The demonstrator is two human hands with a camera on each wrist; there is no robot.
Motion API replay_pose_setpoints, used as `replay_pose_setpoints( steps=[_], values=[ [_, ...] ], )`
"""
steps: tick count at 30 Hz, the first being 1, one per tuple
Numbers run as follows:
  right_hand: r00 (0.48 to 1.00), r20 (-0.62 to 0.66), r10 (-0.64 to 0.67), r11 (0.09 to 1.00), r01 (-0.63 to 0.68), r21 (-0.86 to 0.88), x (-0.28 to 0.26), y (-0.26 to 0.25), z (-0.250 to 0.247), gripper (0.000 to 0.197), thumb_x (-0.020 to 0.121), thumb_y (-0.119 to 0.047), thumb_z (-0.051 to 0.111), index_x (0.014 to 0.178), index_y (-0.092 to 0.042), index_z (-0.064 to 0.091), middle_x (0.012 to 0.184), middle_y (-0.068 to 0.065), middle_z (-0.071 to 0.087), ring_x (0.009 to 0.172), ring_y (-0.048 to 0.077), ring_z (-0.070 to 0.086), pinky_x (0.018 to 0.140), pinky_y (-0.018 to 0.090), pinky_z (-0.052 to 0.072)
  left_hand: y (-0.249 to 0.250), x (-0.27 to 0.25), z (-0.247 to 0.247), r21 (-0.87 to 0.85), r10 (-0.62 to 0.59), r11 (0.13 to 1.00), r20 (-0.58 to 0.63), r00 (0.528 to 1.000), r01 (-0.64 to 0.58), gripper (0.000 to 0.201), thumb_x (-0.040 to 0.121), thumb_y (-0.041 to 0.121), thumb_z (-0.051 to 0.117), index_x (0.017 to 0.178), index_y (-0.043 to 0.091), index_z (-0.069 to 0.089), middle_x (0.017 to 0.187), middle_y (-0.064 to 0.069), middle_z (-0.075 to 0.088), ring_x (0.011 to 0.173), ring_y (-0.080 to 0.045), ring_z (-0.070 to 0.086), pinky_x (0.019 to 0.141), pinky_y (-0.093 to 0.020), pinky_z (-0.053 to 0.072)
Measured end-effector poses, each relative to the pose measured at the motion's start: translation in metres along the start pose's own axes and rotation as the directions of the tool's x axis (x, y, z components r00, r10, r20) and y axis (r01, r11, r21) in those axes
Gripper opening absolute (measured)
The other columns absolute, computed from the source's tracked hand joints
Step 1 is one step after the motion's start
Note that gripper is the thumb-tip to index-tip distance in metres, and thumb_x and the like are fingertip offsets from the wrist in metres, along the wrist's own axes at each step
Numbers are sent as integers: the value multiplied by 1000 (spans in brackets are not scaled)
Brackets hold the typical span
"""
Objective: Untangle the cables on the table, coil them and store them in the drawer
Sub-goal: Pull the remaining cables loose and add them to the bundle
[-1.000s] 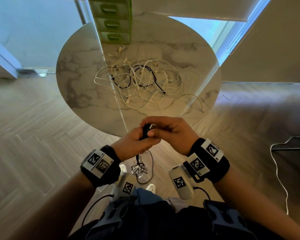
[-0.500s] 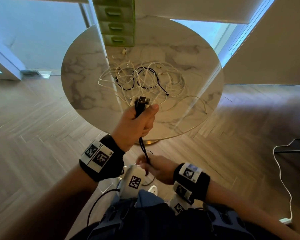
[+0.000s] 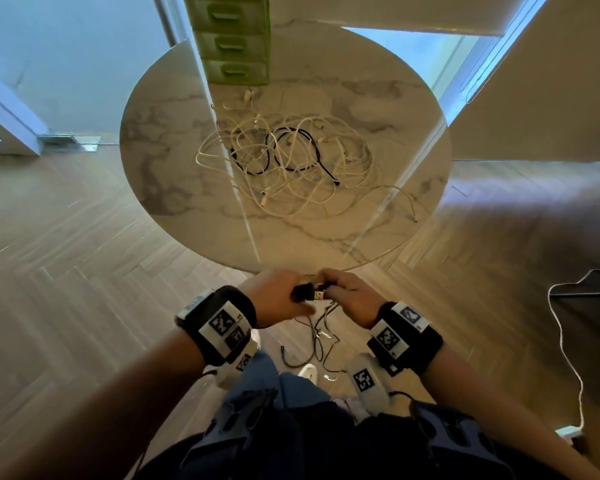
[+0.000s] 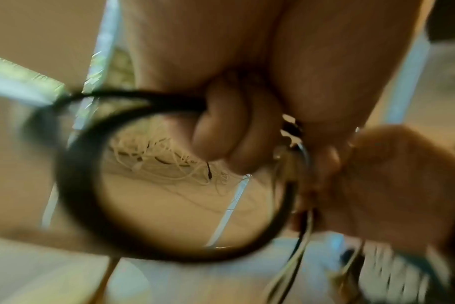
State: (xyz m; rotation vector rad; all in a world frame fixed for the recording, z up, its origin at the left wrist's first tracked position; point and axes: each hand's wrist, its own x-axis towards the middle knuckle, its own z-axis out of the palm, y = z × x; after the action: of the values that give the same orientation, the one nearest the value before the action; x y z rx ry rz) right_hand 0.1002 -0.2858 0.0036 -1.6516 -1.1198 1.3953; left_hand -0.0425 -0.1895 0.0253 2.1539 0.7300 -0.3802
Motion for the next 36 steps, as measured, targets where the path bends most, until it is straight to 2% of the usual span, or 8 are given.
replay_pose_setpoints(
  steps=[5,9,16,20,24,26,32,36],
  values=[
    [995,-99,-26,992,13,-127,3,17,-6,20,97,-15,38,84,-29,45,73,-5,45,69,12,42,70,24,37,38,-14,-38,-690,-73,700,-326,943,-184,29,95,14,53,66,8,53,42,11,39,39,-1,34,45,-12,31],
    [999,-46,26,966,-37,-257,1,43,6,19,99,-17,32,85,-25,43,71,-8,49,66,11,45,71,25,39,61,-26,-60,-675,68,657,-389,919,-335,30,95,14,52,66,6,54,43,10,38,40,-2,32,45,-14,29],
    [956,24,292,822,-238,-517,-4,107,41,26,99,-22,36,104,-9,57,107,7,60,100,20,54,80,23,34,86,-44,-82,-687,116,488,-559,821,-538,24,92,8,48,69,7,54,47,5,52,38,1,33,43,-10,29],
    [918,65,392,752,-279,-597,-6,128,46,28,93,-14,47,118,-3,52,119,15,56,115,31,52,93,30,39,69,-35,-82,-442,284,719,-517,808,-536,22,91,22,57,73,10,59,57,10,53,46,-1,42,49,-20,39],
    [898,-48,436,634,-345,-693,6,108,18,49,90,-12,49,138,-12,37,139,9,46,126,24,45,100,28,38,34,-17,-55,-213,275,880,-500,821,-425,6,86,33,63,83,37,61,82,17,57,73,-2,58,71,-24,49],
    [902,-67,426,621,-346,-703,14,90,-5,51,89,-11,49,138,-15,38,140,6,46,127,22,45,104,30,38,19,-16,-41,-290,149,906,-462,874,-308,5,86,30,66,91,31,64,87,12,55,78,0,59,74,-17,47],
    [950,-236,205,783,-304,-543,29,10,-61,30,87,-18,59,116,-12,60,117,7,63,107,23,57,92,30,43,3,-28,-22,-440,-60,889,-389,919,-128,37,92,29,58,61,10,49,47,10,39,43,-2,35,48,-15,30],
    [794,-603,69,881,-332,-337,46,-10,-97,31,85,-13,61,116,-10,59,119,9,60,110,28,56,90,28,41,0,-32,-22,-561,-141,819,-397,907,-118,40,92,27,57,56,17,42,38,16,40,40,2,37,47,-11,31]
  ],
)
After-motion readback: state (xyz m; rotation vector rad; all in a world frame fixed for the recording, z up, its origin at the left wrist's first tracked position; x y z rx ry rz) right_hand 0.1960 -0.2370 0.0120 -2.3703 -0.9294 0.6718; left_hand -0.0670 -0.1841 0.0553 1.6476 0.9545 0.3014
